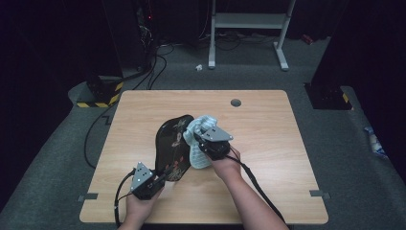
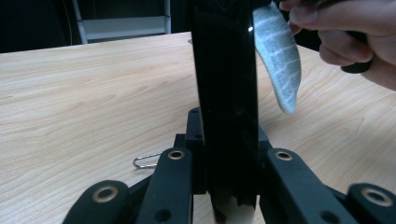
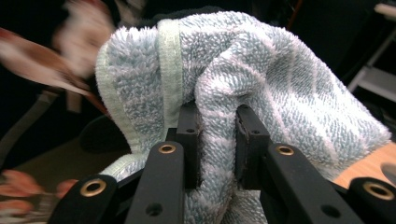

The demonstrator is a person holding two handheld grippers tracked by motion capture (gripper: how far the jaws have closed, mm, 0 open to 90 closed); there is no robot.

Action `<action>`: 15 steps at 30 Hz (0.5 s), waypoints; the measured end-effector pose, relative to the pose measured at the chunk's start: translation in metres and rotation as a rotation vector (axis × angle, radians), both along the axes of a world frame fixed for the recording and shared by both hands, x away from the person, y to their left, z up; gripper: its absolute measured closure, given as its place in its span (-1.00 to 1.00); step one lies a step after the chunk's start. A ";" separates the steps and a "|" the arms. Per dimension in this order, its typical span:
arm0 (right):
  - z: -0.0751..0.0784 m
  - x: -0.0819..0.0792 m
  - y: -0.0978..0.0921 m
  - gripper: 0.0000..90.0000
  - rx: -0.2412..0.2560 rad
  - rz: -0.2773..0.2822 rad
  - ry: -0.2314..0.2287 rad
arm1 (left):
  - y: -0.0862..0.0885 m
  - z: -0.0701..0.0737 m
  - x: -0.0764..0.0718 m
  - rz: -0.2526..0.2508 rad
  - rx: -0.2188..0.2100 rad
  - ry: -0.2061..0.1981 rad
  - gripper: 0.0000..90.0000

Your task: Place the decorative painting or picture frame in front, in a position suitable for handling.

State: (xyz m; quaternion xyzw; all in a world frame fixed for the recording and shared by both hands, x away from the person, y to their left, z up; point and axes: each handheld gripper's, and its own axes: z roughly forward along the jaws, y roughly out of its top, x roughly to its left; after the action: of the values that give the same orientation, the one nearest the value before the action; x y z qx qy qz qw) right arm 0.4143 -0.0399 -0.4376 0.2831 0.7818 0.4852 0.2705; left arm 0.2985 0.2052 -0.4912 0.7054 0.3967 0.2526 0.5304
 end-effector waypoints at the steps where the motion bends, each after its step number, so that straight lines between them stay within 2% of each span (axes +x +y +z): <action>1: -0.001 0.000 -0.001 0.65 -0.001 -0.001 0.003 | 0.000 0.000 0.000 0.000 -0.001 0.000 0.74; 4: 0.001 -0.011 0.005 0.65 -0.002 0.036 -0.013 | 0.000 0.000 0.000 0.001 -0.002 0.001 0.74; 11: 0.013 -0.064 0.039 0.65 -0.005 0.212 -0.100 | 0.000 0.000 0.000 0.004 -0.006 0.004 0.74; 13: 0.017 -0.073 0.044 0.65 -0.008 0.242 -0.119 | 0.000 0.000 0.000 0.004 -0.009 0.006 0.74; 15: 0.018 -0.072 0.045 0.65 -0.015 0.249 -0.126 | 0.001 0.000 0.001 0.003 -0.010 0.007 0.74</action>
State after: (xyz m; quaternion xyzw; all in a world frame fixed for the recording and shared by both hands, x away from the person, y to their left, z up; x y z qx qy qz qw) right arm 0.3418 0.0052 -0.4193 0.1508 0.7960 0.5259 0.2588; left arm 0.2991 0.2057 -0.4913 0.7030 0.4010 0.2487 0.5321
